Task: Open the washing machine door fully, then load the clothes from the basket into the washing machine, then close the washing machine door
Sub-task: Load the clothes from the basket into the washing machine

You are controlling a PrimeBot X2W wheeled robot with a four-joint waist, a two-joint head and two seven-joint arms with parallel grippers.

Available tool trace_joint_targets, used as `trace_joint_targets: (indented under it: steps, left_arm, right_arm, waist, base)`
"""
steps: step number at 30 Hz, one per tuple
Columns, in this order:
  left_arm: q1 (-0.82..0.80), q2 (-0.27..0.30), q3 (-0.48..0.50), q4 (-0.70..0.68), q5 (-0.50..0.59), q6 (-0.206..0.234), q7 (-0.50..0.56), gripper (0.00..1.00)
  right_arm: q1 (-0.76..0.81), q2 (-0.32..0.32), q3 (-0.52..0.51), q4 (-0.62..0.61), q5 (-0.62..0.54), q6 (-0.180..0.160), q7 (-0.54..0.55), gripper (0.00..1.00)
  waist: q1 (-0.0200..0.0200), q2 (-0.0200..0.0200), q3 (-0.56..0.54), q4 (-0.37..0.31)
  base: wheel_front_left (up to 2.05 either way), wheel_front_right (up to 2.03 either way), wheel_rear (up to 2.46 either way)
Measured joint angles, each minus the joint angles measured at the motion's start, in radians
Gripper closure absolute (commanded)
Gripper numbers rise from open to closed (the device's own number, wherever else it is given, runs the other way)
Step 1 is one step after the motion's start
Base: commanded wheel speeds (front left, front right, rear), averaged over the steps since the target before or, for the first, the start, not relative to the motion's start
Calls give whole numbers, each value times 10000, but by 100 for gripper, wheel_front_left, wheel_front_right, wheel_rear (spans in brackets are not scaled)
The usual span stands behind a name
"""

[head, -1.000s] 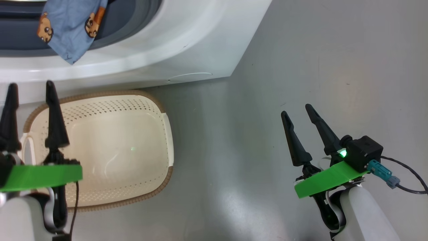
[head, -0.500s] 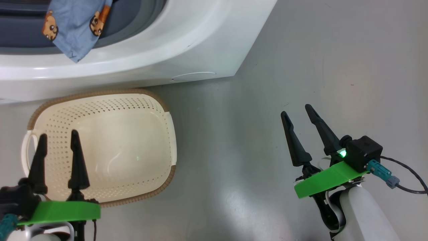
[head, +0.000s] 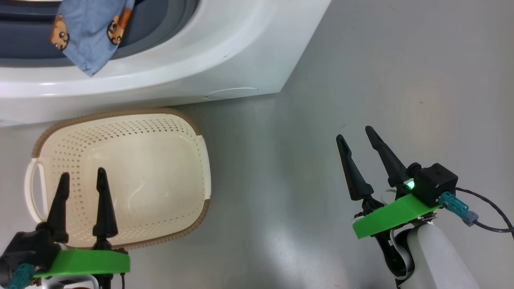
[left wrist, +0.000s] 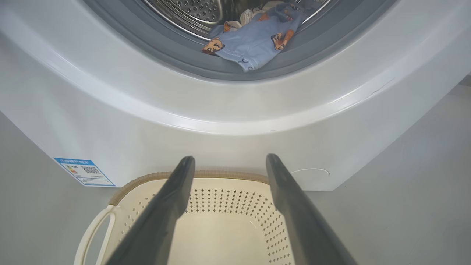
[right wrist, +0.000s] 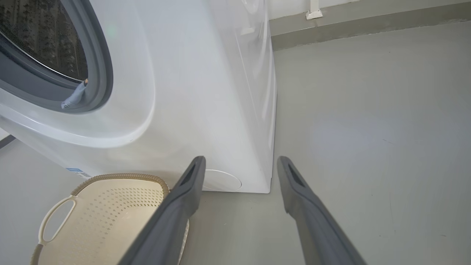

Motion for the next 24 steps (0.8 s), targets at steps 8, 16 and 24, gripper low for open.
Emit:
trace_joint_targets:
  steps: [8,16,24]
  left_arm:
    - [-276,0,188,234,211,-355,0,0]
    - [-1840,257,259,619,504,-976,0,0]
    - [-3863,892,10,1789,679,-1290,832,0]
  right_arm:
    - [-5,0,31,35,4,0,0,0]
    - [-6,0,92,67,56,0,0,0]
    - [-4,0,253,98,86,0,0,0]
  waist:
    - [0,0,-13,-157]
    - [0,0,-163,-240]
    - [0,0,-250,-451]
  base:
    - [0,0,0]
    - [0,0,0]
    - [0,0,0]
